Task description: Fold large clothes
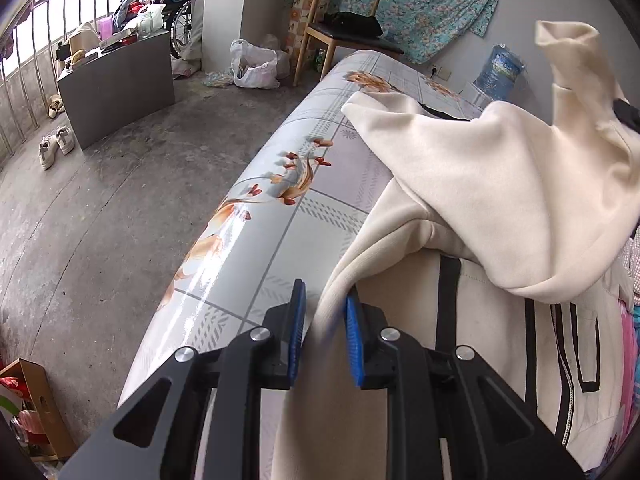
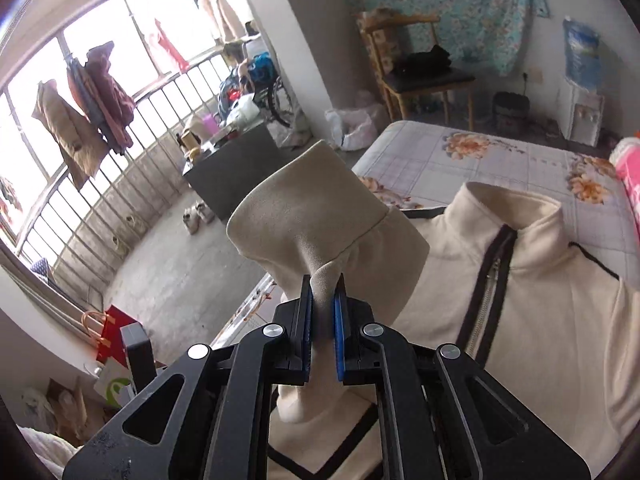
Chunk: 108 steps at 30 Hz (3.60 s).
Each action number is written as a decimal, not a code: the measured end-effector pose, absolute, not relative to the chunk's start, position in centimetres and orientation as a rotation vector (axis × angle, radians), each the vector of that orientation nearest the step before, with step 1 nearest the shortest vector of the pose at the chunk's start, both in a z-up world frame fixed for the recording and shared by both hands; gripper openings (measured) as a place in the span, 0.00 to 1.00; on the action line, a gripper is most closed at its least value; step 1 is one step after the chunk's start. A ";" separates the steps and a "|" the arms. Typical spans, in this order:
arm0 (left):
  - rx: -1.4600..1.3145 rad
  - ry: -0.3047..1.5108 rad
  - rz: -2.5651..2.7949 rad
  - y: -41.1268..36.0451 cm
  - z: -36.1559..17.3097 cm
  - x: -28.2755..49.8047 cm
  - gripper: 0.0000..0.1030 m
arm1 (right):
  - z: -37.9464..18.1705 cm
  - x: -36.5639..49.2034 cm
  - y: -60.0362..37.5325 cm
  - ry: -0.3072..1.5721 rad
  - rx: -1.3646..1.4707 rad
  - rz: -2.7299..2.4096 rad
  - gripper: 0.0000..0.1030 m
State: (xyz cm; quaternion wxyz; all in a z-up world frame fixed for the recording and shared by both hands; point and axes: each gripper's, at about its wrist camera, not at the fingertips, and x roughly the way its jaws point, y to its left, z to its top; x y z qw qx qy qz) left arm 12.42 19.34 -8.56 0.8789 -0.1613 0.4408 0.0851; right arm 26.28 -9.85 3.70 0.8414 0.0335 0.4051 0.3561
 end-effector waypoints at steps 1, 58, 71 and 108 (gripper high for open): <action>-0.333 0.920 0.179 19.3 -8.6 12.5 0.18 | 3.8 25.8 -12.0 0.844 0.097 0.728 0.07; 0.040 0.916 0.098 14.7 -7.6 19.5 0.44 | -9.1 24.8 -30.8 1.123 0.179 0.094 0.03; -0.320 0.882 0.164 20.6 -8.3 18.2 0.42 | 4.2 31.1 -18.1 0.904 0.151 0.429 0.02; -0.377 0.910 -0.038 21.1 -1.0 27.6 0.38 | -10.7 33.2 -29.9 1.177 0.361 0.339 0.36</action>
